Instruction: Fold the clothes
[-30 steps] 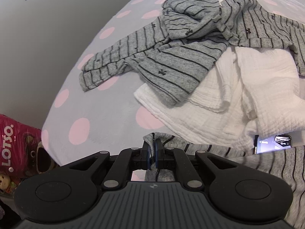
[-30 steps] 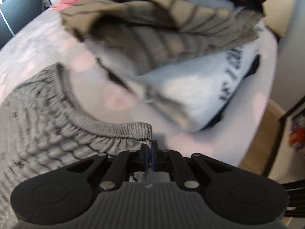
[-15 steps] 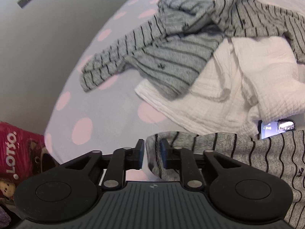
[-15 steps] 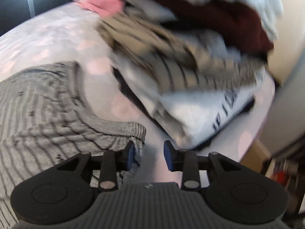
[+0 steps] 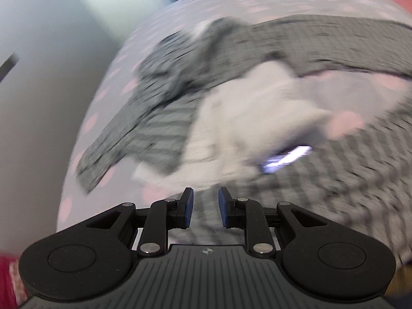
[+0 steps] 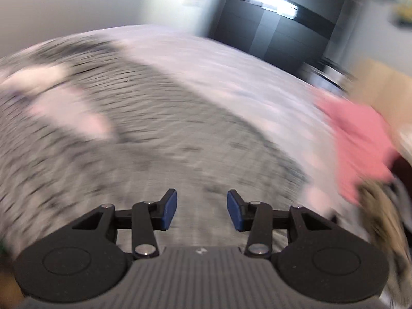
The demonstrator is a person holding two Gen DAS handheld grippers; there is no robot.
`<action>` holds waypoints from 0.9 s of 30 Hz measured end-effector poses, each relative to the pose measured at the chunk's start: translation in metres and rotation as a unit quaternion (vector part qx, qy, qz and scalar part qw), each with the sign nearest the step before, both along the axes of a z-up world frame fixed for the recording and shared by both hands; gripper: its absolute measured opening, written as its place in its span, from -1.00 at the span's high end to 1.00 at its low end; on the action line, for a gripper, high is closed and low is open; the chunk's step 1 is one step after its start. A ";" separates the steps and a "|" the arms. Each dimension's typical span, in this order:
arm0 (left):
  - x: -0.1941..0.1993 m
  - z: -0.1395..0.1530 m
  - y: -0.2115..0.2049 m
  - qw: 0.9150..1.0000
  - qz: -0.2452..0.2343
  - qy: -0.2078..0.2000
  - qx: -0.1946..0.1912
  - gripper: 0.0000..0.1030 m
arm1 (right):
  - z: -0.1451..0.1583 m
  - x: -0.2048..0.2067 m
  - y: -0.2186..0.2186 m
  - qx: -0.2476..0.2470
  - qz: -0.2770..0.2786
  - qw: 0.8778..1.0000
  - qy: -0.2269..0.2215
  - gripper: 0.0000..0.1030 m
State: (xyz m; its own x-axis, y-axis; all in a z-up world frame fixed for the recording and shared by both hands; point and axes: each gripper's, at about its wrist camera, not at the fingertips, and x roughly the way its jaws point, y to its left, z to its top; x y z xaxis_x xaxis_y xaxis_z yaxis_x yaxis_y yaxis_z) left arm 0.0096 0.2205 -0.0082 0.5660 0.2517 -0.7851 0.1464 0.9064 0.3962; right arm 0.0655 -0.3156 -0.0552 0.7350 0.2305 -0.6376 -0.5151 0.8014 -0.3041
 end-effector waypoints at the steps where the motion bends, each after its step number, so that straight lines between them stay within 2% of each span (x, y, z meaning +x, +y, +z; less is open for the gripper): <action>1: -0.006 0.000 -0.009 1.000 -0.027 -0.001 0.004 0.63 | -0.003 -0.006 0.011 -0.011 0.039 0.999 0.003 0.09; 4: -0.024 -0.006 -0.037 0.993 -0.115 0.003 0.015 0.63 | -0.005 -0.044 0.044 -0.052 0.142 0.988 0.003 0.09; 8: -0.048 -0.019 -0.070 0.976 -0.217 0.019 0.028 0.63 | -0.014 -0.088 0.077 -0.098 0.251 0.963 0.001 0.10; 11: -0.064 -0.029 -0.090 0.961 -0.272 0.037 0.031 0.63 | -0.029 -0.115 0.098 -0.141 0.329 0.934 0.002 0.10; 15: -0.096 -0.047 -0.117 0.930 -0.361 0.059 0.046 0.62 | -0.060 -0.148 0.120 -0.205 0.417 0.886 0.007 0.10; 17: -0.111 -0.058 -0.128 0.913 -0.398 0.070 0.056 0.63 | -0.075 -0.159 0.125 -0.238 0.446 0.863 0.005 0.11; 21: -0.131 -0.077 -0.143 0.891 -0.441 0.079 0.076 0.62 | -0.099 -0.171 0.127 -0.304 0.468 0.829 -0.036 0.12; 22: -0.135 -0.080 -0.145 0.888 -0.448 0.076 0.079 0.56 | -0.105 -0.172 0.126 -0.321 0.474 0.818 -0.052 0.12; 25: -0.144 -0.084 -0.151 0.880 -0.465 0.064 0.081 0.17 | -0.115 -0.176 0.120 -0.362 0.492 0.787 -0.088 0.12; 26: -0.147 -0.084 -0.153 0.878 -0.468 0.059 0.080 0.12 | -0.117 -0.177 0.117 -0.374 0.499 0.776 -0.099 0.15; 27: -0.149 -0.084 -0.154 0.877 -0.471 0.056 0.080 0.12 | -0.118 -0.179 0.115 -0.383 0.505 0.766 -0.107 0.30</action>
